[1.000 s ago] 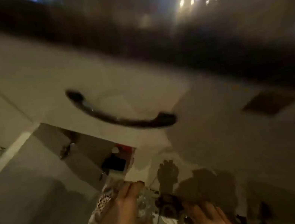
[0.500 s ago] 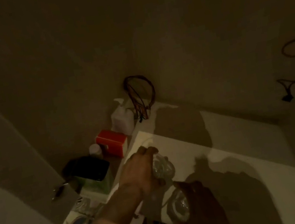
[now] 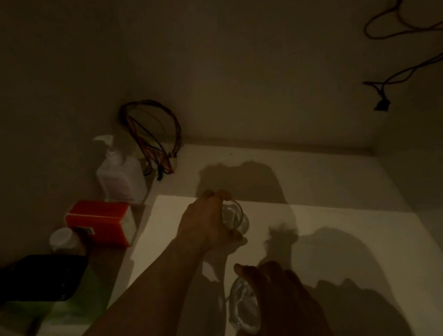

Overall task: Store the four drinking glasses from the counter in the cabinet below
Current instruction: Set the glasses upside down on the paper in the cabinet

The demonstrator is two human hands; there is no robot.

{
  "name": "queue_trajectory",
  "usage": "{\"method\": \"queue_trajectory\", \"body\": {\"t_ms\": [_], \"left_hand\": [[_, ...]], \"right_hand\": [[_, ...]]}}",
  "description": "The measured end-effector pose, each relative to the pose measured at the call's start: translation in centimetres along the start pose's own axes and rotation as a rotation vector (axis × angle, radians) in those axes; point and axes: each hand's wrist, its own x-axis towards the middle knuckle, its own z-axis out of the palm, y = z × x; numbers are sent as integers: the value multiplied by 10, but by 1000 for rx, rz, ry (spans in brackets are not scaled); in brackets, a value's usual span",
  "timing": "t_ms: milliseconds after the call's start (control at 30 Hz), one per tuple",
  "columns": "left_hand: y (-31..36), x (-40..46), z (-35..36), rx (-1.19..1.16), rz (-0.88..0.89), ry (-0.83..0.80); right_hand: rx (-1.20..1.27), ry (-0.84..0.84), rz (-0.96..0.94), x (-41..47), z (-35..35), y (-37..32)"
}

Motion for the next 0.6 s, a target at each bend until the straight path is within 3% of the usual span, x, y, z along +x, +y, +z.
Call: {"method": "queue_trajectory", "body": {"t_ms": [400, 600], "left_hand": [[-1, 17, 19, 41, 28, -33], [-9, 5, 6, -109, 79, -40]], "right_hand": [[-58, -49, -16, 10, 2, -5], [-63, 3, -33, 15, 14, -17]]}}
